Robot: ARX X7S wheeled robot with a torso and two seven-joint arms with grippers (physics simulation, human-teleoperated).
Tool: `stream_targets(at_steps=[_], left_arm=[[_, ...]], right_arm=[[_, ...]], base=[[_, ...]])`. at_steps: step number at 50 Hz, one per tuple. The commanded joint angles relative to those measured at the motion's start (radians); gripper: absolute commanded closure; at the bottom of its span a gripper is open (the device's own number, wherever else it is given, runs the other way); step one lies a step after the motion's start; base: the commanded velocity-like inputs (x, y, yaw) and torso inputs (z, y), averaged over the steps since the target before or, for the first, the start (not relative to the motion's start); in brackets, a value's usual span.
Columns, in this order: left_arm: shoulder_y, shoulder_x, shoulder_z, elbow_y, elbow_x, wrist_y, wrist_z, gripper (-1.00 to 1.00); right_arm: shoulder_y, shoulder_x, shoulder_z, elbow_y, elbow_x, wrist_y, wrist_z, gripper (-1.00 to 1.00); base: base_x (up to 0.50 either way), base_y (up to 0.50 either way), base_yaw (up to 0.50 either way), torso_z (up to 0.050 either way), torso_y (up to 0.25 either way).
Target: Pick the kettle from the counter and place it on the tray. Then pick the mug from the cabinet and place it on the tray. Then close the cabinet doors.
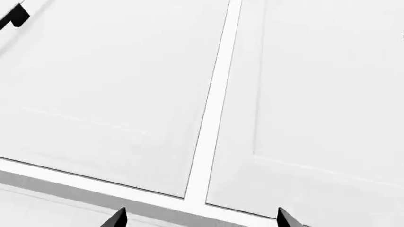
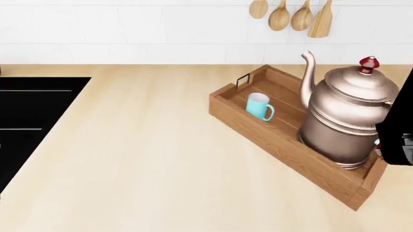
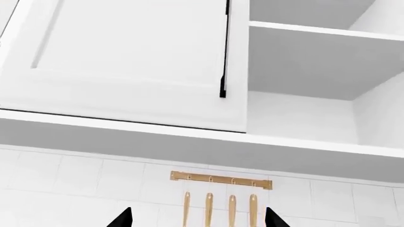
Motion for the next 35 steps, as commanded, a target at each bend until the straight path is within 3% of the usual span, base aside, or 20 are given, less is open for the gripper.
stream_targets(at_steps=[1, 18, 35], left_arm=[[0.541, -0.311, -0.093, 0.292, 0.112, 0.36, -0.086, -1.0], [0.549, -0.306, -0.093, 0.291, 0.091, 0.37, -0.089, -1.0], [0.547, -0.274, -0.078, 0.299, 0.097, 0.342, -0.082, -1.0]], right_arm=[[0.04, 0.038, -0.037, 0.0, -0.008, -0.05, 0.001, -1.0], [0.07, 0.068, -0.086, 0.0, -0.031, -0.095, 0.001, -1.0], [0.047, 0.074, -0.046, 0.0, -0.014, -0.087, 0.001, -1.0]], base=[[0.0, -0.5, 0.0, 0.0, 0.0], [0.0, -0.5, 0.0, 0.0, 0.0], [0.0, -0.5, 0.0, 0.0, 0.0]])
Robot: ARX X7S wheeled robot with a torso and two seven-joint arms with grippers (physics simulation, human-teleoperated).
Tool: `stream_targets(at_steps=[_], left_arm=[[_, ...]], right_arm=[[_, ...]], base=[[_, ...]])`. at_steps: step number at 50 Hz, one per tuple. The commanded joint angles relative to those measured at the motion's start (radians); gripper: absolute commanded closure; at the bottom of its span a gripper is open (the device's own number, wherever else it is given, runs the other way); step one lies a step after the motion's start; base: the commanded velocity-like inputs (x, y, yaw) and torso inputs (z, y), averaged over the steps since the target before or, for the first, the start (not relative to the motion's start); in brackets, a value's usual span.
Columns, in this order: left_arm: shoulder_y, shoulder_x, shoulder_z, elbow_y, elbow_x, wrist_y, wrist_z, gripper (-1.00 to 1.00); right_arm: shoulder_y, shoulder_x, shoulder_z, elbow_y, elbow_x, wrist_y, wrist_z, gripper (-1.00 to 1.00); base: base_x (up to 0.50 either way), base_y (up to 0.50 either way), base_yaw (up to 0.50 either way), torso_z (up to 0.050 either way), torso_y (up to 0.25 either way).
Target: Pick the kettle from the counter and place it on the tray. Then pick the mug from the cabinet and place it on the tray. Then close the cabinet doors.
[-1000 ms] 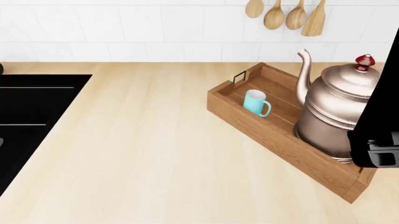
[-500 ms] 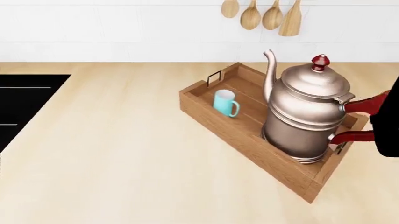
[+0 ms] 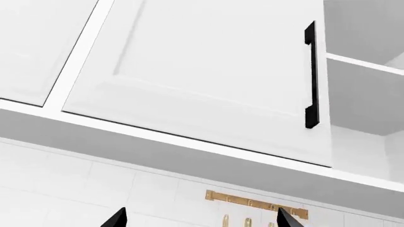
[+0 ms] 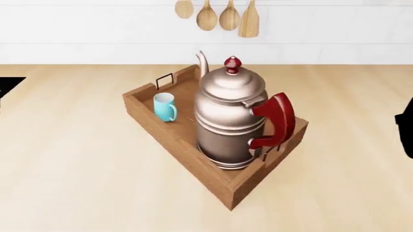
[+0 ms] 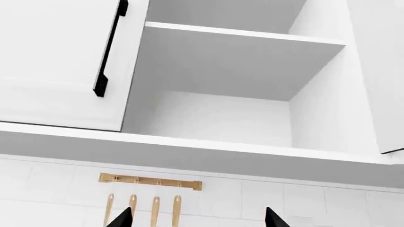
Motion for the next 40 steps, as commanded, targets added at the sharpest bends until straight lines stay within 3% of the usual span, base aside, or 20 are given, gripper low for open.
stream_targets(at_steps=[1, 40], left_arm=[[0.017, 0.006, 0.003, 0.009, 0.007, 0.003, -0.004, -1.0], [0.058, -0.022, -0.001, 0.001, 0.036, 0.042, -0.011, -1.0]], right_arm=[[-0.004, 0.007, 0.012, 0.0, 0.005, -0.003, 0.0, -1.0], [-0.005, 0.01, 0.01, 0.0, -0.006, -0.002, 0.0, -1.0]], base=[[0.0, -0.5, 0.0, 0.0, 0.0], [0.0, -0.5, 0.0, 0.0, 0.0]])
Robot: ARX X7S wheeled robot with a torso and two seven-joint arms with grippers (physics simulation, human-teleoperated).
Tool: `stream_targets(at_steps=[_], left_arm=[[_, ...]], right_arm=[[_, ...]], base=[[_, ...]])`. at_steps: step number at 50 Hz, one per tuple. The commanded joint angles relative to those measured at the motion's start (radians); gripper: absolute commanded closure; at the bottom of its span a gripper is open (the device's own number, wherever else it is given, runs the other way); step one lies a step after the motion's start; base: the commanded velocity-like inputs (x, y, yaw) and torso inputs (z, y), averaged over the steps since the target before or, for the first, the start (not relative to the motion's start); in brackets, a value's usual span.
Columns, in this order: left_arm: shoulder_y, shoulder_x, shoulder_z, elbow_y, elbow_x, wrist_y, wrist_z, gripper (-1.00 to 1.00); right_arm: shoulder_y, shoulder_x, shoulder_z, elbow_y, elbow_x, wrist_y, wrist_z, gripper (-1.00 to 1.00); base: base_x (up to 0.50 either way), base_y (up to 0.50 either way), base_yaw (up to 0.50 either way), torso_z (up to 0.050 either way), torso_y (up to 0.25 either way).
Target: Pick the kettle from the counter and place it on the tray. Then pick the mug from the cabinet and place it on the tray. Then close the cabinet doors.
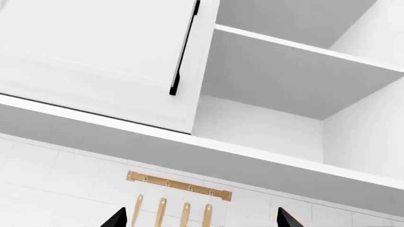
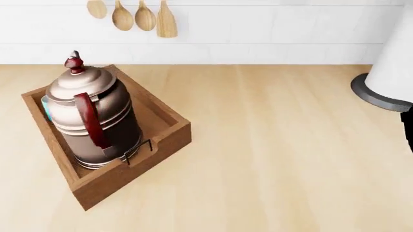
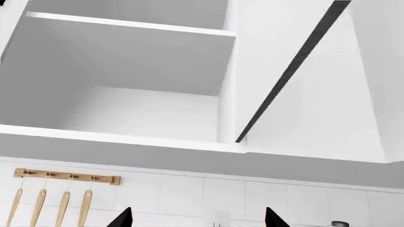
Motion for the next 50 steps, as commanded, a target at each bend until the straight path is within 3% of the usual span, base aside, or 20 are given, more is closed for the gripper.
stream_targets(at_steps=[1, 11, 13, 19, 24, 29, 37, 43, 47, 49, 50], left_arm=[[0.008, -0.005, -0.002, -0.001, 0.008, 0.005, -0.003, -1.0], [0.017, 0.003, 0.002, -0.007, 0.017, 0.005, -0.002, -1.0], [0.016, 0.003, 0.002, -0.007, 0.016, 0.005, -0.001, -1.0], [0.018, 0.011, 0.005, -0.008, 0.02, -0.004, 0.004, -1.0], [0.002, 0.023, 0.006, -0.004, 0.01, -0.026, 0.009, -1.0], [-0.017, 0.037, 0.004, -0.003, -0.004, -0.044, 0.01, -1.0], [-0.048, 0.056, 0.004, -0.003, -0.024, -0.076, 0.017, -1.0], [-0.043, 0.053, 0.004, -0.003, -0.022, -0.073, 0.02, -1.0], [-0.032, 0.052, 0.005, -0.006, -0.015, -0.063, 0.021, -1.0], [-0.029, 0.056, 0.008, -0.006, -0.011, -0.064, 0.021, -1.0], [-0.027, 0.056, 0.009, -0.005, -0.008, -0.065, 0.022, -1.0]], right_arm=[[-0.004, 0.0, 0.006, 0.0, -0.001, 0.003, 0.0, -1.0], [0.003, 0.051, -0.008, 0.0, -0.039, -0.001, 0.0, -1.0], [0.015, 0.107, -0.027, 0.0, -0.054, -0.046, 0.0, -1.0], [0.03, 0.414, -0.196, 0.021, -0.17, -0.291, -0.004, -1.0], [0.038, 0.54, -0.182, 0.102, -0.209, -0.267, -0.018, -1.0], [0.026, 0.602, -0.065, 0.165, -0.273, -0.183, -0.032, -1.0], [0.147, 0.658, -0.073, 0.254, -0.384, -0.22, -0.256, -1.0], [0.165, 0.817, -0.214, 0.305, -0.489, -0.397, -0.419, -1.0], [0.182, 0.819, -0.204, 0.347, -0.53, -0.377, -0.493, -1.0], [0.482, 0.541, -0.504, 0.45, -0.452, -0.077, -0.36, -1.0], [0.632, 0.498, -0.654, 0.479, -0.438, 0.017, -0.345, -1.0]], base=[[0.0, -0.5, 0.0, 0.0, 0.0], [0.0, -0.25, 0.0, 0.0, 0.0], [0.0, 0.0, 0.0, 0.0, 0.0], [0.0, 0.0, 0.0, 0.0, 0.0], [0.0, 0.0, 0.0, 0.0, 0.0], [0.0, 0.0, 0.0, 0.0, 0.0], [0.0, 0.0, 0.0, 0.0, 0.0], [0.0, 0.0, 0.0, 0.0, 0.0], [0.0, 0.0, 0.0, 0.0, 0.0], [0.0, 0.0, 0.0, 0.0, 0.0], [0.0, 0.0, 0.0, 0.0, 0.0]])
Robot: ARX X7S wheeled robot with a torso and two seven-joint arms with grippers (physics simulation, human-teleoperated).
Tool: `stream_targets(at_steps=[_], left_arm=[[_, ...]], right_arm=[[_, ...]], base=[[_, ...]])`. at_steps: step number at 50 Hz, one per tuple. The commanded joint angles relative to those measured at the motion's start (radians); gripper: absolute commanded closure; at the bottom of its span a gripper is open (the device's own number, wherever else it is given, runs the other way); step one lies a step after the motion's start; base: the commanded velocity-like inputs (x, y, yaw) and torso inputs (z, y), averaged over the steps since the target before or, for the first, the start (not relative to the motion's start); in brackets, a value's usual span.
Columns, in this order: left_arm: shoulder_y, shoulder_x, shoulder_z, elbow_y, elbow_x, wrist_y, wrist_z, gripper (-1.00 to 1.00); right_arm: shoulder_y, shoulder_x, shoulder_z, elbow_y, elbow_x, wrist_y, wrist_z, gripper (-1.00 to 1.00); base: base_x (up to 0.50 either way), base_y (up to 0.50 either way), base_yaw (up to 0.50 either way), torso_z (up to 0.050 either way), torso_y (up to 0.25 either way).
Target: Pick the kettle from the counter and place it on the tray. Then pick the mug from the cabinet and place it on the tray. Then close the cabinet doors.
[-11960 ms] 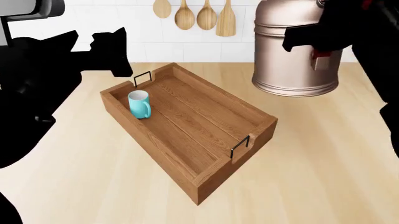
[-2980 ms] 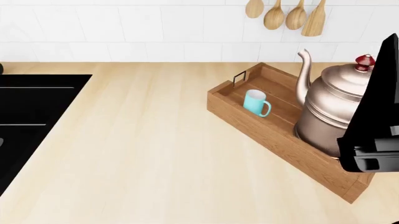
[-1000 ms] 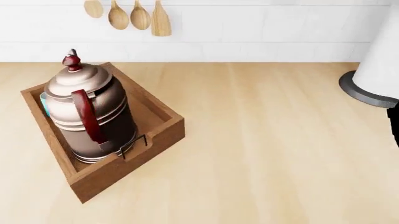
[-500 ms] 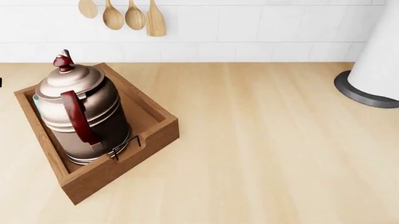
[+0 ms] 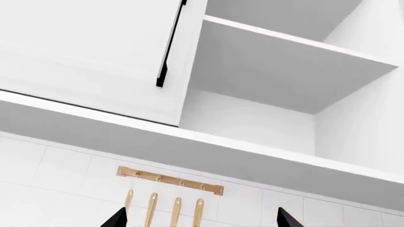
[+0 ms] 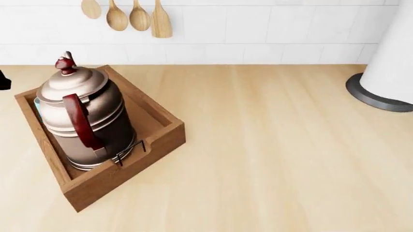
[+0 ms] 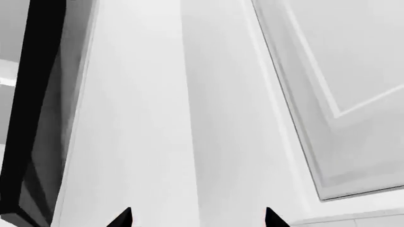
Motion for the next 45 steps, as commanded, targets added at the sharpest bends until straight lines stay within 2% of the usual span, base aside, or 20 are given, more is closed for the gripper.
stream_targets(at_steps=[1, 3, 4, 11, 16, 25, 36, 45], left_arm=[[0.008, 0.007, 0.004, 0.0, 0.007, 0.0, 0.004, -1.0], [0.013, 0.01, 0.007, 0.0, 0.012, -0.001, 0.005, -1.0], [0.014, 0.009, 0.007, 0.0, 0.013, 0.002, 0.005, -1.0], [0.038, 0.007, 0.012, -0.003, 0.029, 0.018, 0.012, -1.0], [0.067, -0.007, 0.012, -0.01, 0.042, 0.052, 0.013, -1.0], [0.107, -0.025, 0.014, -0.014, 0.067, 0.091, 0.012, -1.0], [0.122, -0.026, 0.016, -0.014, 0.08, 0.1, 0.012, -1.0], [0.15, -0.04, 0.018, -0.021, 0.095, 0.13, 0.013, -1.0]], right_arm=[[0.588, -0.213, -0.485, 0.212, -0.023, 0.29, -0.03, -1.0], [0.864, -0.269, -0.514, 0.248, -0.028, 0.313, -0.038, -1.0], [0.897, -0.307, -0.527, 0.267, -0.035, 0.327, -0.044, -1.0], [0.915, -0.653, -0.33, 0.401, -0.037, 0.585, 0.052, -1.0], [0.915, -0.774, -0.303, 0.427, -0.083, 0.619, 0.034, -1.0], [0.904, -0.889, -0.319, 0.486, -0.183, 0.591, -0.04, -1.0], [0.83, -0.933, -0.436, 0.533, -0.591, 0.391, -0.464, -1.0], [0.795, -0.98, -0.529, 0.684, -0.756, 0.236, -0.644, -1.0]], base=[[0.0, 0.0, 0.0, 0.0, 0.0], [0.0, 0.0, 0.0, 0.0, 0.0], [0.0, 0.0, 0.0, 0.0, 0.0], [0.0, 0.0, 0.0, 0.002, 0.0], [0.0, 0.0, 0.0, 0.007, 0.0], [0.0, 0.0, 0.0, 0.006, 0.006], [0.0, 0.0, 0.0, 0.004, 0.004], [0.0, 0.0, 0.0, 0.0, 0.0]])
